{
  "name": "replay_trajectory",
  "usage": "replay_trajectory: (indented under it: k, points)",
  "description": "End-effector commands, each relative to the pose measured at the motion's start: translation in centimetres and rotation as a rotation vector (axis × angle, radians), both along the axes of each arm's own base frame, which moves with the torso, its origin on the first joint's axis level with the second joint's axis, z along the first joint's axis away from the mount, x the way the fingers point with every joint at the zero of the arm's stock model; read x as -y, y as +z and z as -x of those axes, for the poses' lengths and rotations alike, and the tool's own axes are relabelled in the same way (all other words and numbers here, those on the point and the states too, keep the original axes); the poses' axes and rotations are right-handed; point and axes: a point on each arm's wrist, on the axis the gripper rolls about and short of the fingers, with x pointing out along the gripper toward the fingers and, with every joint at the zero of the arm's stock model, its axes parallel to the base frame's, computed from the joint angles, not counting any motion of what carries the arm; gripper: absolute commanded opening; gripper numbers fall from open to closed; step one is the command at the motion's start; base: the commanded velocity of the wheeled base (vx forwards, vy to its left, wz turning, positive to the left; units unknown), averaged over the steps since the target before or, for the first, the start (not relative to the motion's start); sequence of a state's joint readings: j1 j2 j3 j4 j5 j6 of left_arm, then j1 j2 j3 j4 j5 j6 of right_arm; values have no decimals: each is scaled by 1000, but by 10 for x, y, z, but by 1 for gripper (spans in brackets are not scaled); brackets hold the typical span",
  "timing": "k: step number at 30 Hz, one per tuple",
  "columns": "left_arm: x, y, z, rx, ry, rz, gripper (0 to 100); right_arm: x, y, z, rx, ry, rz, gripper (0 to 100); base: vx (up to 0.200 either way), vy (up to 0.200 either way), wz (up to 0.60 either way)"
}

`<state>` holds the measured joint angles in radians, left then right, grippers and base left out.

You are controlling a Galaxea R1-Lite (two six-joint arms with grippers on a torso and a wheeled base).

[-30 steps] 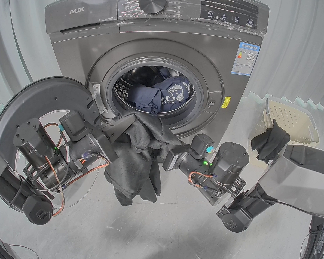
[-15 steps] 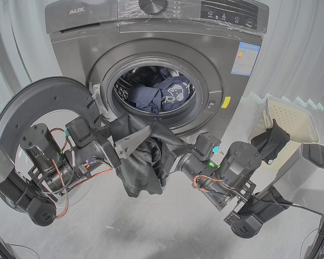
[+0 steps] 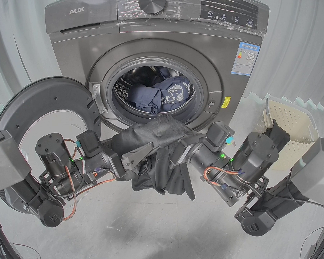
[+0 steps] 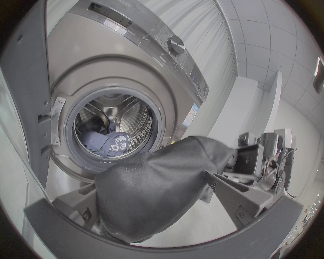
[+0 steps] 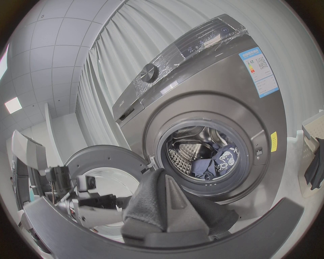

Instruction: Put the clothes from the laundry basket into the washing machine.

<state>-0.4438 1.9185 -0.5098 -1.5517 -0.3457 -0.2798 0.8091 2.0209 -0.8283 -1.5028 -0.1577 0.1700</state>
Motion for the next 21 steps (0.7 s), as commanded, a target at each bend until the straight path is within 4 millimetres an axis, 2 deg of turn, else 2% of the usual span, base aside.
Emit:
replay_trajectory:
  k: [1, 3, 9, 12, 21]
  points:
    - [2, -19, -4, -58, -3, -30, 100, 6, 14, 3, 27, -7, -29, 0, 0, 0, 0]
    - [1, -26, -2, -83, -6, -42, 100, 7, 16, 4, 30, -7, -32, 0, 0, 0, 0]
    - [5, -65, -10, -154, -6, -146, 100, 9, 21, 6, 39, -7, -42, 0, 0, 0, 0]
    - [5, -77, -13, -162, -2, -184, 100, 9, 22, 6, 43, -9, -45, 0, 0, 0, 0]
    - [3, -82, -14, -174, 3, -195, 100, 6, 27, 2, 56, -15, -53, 0, 0, 0, 0]
